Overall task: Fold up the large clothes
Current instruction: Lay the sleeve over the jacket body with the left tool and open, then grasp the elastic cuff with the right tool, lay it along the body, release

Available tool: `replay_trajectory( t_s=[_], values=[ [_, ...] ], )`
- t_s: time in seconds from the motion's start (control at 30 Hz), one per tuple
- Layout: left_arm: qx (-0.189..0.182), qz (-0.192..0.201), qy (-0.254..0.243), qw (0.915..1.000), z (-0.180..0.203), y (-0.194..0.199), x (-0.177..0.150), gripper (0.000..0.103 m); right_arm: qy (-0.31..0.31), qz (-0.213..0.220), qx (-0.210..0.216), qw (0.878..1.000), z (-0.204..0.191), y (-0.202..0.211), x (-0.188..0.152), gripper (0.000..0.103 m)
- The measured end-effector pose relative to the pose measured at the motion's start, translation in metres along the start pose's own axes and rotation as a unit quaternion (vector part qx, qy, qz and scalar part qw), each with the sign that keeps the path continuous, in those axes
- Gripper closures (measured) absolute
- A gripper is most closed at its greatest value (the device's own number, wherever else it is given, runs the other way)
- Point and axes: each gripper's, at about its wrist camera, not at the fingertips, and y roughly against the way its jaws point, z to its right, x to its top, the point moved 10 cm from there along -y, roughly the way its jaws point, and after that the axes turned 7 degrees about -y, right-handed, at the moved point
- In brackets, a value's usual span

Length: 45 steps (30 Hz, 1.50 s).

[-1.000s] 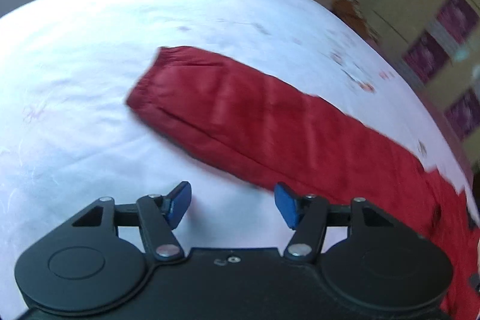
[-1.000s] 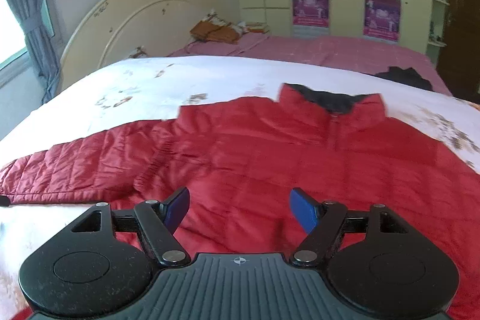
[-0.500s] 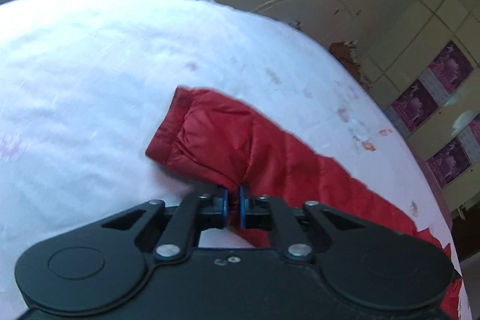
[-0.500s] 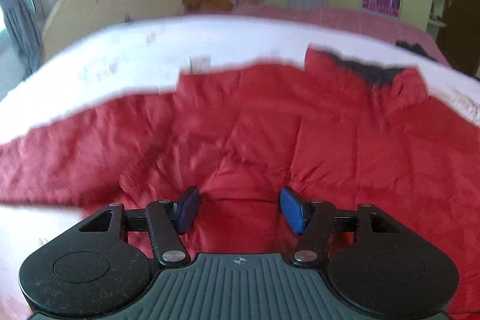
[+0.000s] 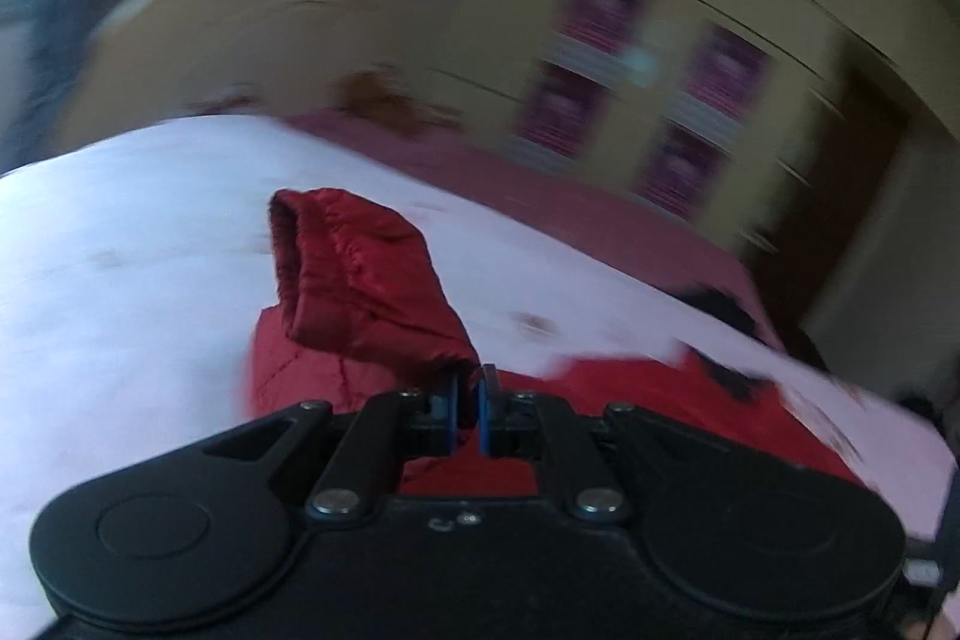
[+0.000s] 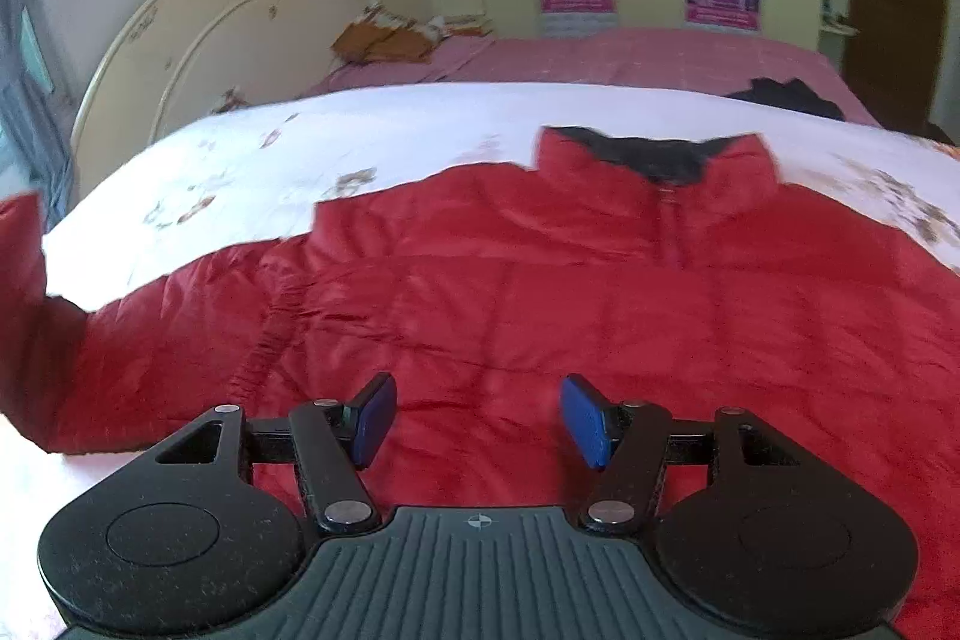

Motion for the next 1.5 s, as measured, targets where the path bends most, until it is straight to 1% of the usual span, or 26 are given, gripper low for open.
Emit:
replay_trajectory(
  t_s=[0.1, 0.2, 0.3, 0.37, 0.43, 0.47, 0.5, 0.53, 0.57, 0.6, 0.63, 0.67, 0.73, 0.8, 0.93, 0.97, 1.0, 1.03, 1.07, 1.13, 1.17, 1.2, 1.3, 1.37, 1.43, 1.5],
  values=[
    [-0.054, -0.02, -0.055, 0.9968, 0.07, -0.026, -0.012, 0.097, -0.014, 0.005, -0.011, 1.0, 0.024, 0.017, -0.001, 0.042],
    [-0.1, -0.05, -0.108, 0.9878, 0.135, -0.054, -0.035, 0.097, -0.028, 0.013, -0.026, 0.999, 0.05, 0.035, -0.003, 0.042],
    [-0.123, -0.071, -0.16, 0.9767, 0.18, -0.07, -0.063, 0.097, -0.048, 0.018, -0.038, 0.998, 0.077, 0.052, -0.005, 0.042],
    [-0.13, -0.089, -0.186, 0.9699, 0.199, -0.08, -0.082, 0.097, -0.059, 0.018, -0.041, 0.997, 0.091, 0.06, -0.006, 0.042],
    [-0.13, -0.115, -0.209, 0.9624, 0.211, -0.088, -0.101, 0.093, -0.073, 0.017, -0.037, 0.996, 0.1, 0.066, -0.007, 0.042],
    [-0.127, -0.124, -0.218, 0.9599, 0.213, -0.088, -0.109, 0.083, -0.082, 0.017, -0.034, 0.996, 0.104, 0.067, -0.006, 0.042],
    [-0.124, -0.128, -0.225, 0.9578, 0.219, -0.09, -0.113, 0.076, -0.09, 0.018, -0.029, 0.995, 0.106, 0.069, -0.005, 0.042],
    [-0.123, -0.128, -0.23, 0.9568, 0.218, -0.09, -0.114, 0.076, -0.099, 0.021, -0.022, 0.995, 0.107, 0.07, -0.004, 0.042],
    [-0.118, -0.124, -0.233, 0.9572, 0.216, -0.086, -0.114, 0.067, -0.106, 0.022, -0.015, 0.994, 0.107, 0.071, -0.002, 0.033],
    [-0.111, -0.12, -0.235, 0.9582, 0.212, -0.079, -0.114, 0.049, -0.112, 0.022, -0.01, 0.993, 0.106, 0.07, 0.0, 0.025],
    [-0.1, -0.112, -0.235, 0.9604, 0.205, -0.073, -0.11, 0.041, -0.113, 0.025, -0.005, 0.993, 0.103, 0.068, 0.002, 0.016],
    [-0.089, -0.101, -0.232, 0.9634, 0.2, -0.065, -0.104, 0.033, -0.111, 0.027, 0.002, 0.993, 0.099, 0.066, 0.005, 0.016],
    [-0.062, -0.082, -0.23, 0.9678, 0.182, -0.056, -0.095, 0.032, -0.102, 0.025, 0.01, 0.994, 0.089, 0.058, 0.009, 0.016],
    [-0.032, -0.078, -0.226, 0.9705, 0.16, -0.047, -0.089, 0.032, -0.096, 0.017, 0.02, 0.995, 0.078, 0.045, 0.012, 0.016],
    [0.032, -0.091, -0.199, 0.9753, 0.105, -0.031, -0.092, 0.033, -0.08, -0.006, 0.034, 0.996, 0.057, 0.017, 0.014, 0.016],
    [0.045, -0.099, -0.19, 0.9758, 0.093, -0.028, -0.097, 0.033, -0.074, -0.011, 0.037, 0.997, 0.053, 0.01, 0.014, 0.019],
    [0.054, -0.106, -0.183, 0.9758, 0.083, -0.027, -0.102, 0.033, -0.064, -0.016, 0.034, 0.997, 0.048, 0.004, 0.012, 0.027],
    [0.065, -0.116, -0.177, 0.9752, 0.074, -0.027, -0.109, 0.033, -0.053, -0.027, 0.028, 0.998, 0.044, -0.002, 0.009, 0.053],
    [0.074, -0.123, -0.172, 0.9745, 0.068, -0.029, -0.113, 0.035, -0.042, -0.037, 0.018, 0.998, 0.041, -0.008, 0.005, 0.064],
    [0.085, -0.138, -0.16, 0.9738, 0.06, -0.039, -0.121, 0.035, -0.028, -0.041, 0.013, 0.999, 0.037, -0.012, 0.003, 0.067],
    [0.087, -0.141, -0.153, 0.9744, 0.057, -0.043, -0.123, 0.035, -0.026, -0.044, 0.017, 0.999, 0.035, -0.011, 0.003, 0.084],
    [0.088, -0.141, -0.143, 0.9756, 0.058, -0.05, -0.123, 0.035, -0.03, -0.043, 0.026, 0.998, 0.033, -0.008, 0.005, 0.085],
    [0.09, -0.128, -0.123, 0.9799, 0.06, -0.064, -0.115, 0.035, -0.028, 0.014, 0.019, 0.999, 0.036, 0.019, 0.028, 0.085],
    [0.089, -0.119, -0.122, 0.9813, 0.06, -0.073, -0.11, 0.036, -0.031, 0.046, 0.012, 0.998, 0.045, 0.04, 0.045, 0.085],
    [0.089, -0.109, -0.131, 0.9813, 0.06, -0.08, -0.107, 0.042, -0.032, 0.073, -0.006, 0.997, 0.061, 0.06, 0.059, 0.085],
    [0.088, -0.106, -0.143, 0.9801, 0.062, -0.089, -0.106, 0.054, -0.038, 0.091, -0.027, 0.995, 0.08, 0.077, 0.066, 0.085]
  ],
)
